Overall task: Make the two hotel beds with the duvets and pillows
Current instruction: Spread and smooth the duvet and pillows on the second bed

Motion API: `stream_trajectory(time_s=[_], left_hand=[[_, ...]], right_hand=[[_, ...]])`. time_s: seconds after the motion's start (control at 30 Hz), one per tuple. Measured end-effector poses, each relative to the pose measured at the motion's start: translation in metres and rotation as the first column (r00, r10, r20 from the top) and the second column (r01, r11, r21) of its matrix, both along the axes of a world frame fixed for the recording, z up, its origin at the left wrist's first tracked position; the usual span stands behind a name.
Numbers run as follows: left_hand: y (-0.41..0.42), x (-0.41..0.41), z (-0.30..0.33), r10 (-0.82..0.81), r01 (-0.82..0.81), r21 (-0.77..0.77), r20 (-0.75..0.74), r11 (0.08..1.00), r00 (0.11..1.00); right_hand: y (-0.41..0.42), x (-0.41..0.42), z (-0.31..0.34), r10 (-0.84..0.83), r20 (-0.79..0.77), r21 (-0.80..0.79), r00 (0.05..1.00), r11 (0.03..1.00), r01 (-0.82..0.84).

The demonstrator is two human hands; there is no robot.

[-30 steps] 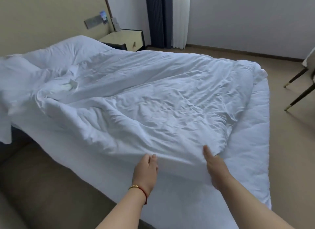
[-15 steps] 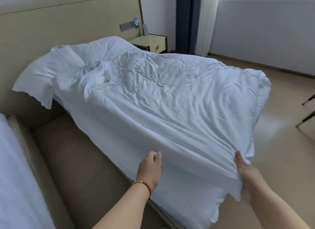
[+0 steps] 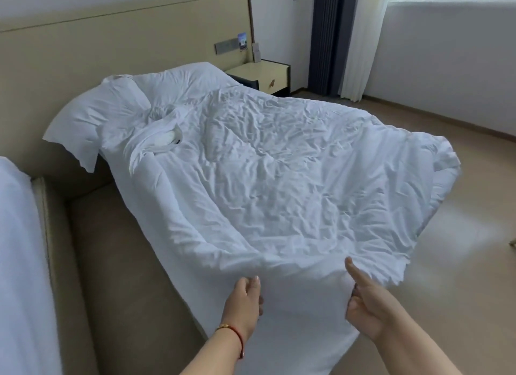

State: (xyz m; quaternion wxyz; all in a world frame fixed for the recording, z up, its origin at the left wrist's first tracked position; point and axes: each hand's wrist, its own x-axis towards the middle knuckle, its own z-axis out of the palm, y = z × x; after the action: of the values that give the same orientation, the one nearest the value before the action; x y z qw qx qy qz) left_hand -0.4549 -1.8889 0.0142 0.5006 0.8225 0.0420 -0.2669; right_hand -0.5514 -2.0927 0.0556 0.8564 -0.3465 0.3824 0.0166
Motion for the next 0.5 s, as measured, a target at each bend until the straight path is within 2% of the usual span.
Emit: stream_trajectory(time_s=[0.1,0.13,0.17,0.2,0.27,0.33,0.4,0.47,0.5], left_hand=[[-0.051,0.011,0.013,0.07,-0.065,-0.102,0.047,0.993,0.996],[-0.066,0.017,0.017,0.095,-0.084,-0.14,0.072,0.987,0.993],[-0.078,0.024,0.021,0.121,-0.104,-0.169,0.094,0.98,0.988],[-0.089,0.032,0.022,0.141,-0.12,-0.179,0.11,0.977,0.984],[-0.106,0.041,0.019,0.18,-0.16,-0.181,0.102,0.97,0.978],[-0.114,0.044,0.008,0.232,-0.22,-0.173,0.048,0.96,0.972],[-0.113,0.039,-0.005,0.264,-0.263,-0.133,-0.011,0.955,0.964],[-0.106,0.033,-0.019,0.306,-0.312,-0.098,-0.073,0.945,0.949],[-0.101,0.03,-0.025,0.332,-0.341,-0.081,-0.108,0.936,0.937]], right_hand=[[-0.062,0.058,0.027,-0.001,0.221,-0.017,0.975,1.0,0.005],[-0.082,0.081,0.037,0.004,0.309,-0.053,0.951,0.999,0.013],[-0.098,0.101,0.041,0.048,0.342,-0.163,0.938,0.987,0.009],[-0.108,0.118,0.043,0.121,0.312,-0.321,0.942,0.947,-0.015],[-0.117,0.137,0.009,0.303,0.129,-0.566,0.944,0.805,-0.18],[-0.111,0.136,-0.049,0.451,-0.131,-0.605,0.883,0.669,-0.431],[-0.098,0.127,-0.091,0.542,-0.32,-0.595,0.777,0.523,-0.61],[-0.082,0.124,-0.115,0.544,-0.418,-0.588,0.728,0.449,-0.673],[-0.074,0.123,-0.121,0.519,-0.444,-0.58,0.73,0.455,-0.676]])
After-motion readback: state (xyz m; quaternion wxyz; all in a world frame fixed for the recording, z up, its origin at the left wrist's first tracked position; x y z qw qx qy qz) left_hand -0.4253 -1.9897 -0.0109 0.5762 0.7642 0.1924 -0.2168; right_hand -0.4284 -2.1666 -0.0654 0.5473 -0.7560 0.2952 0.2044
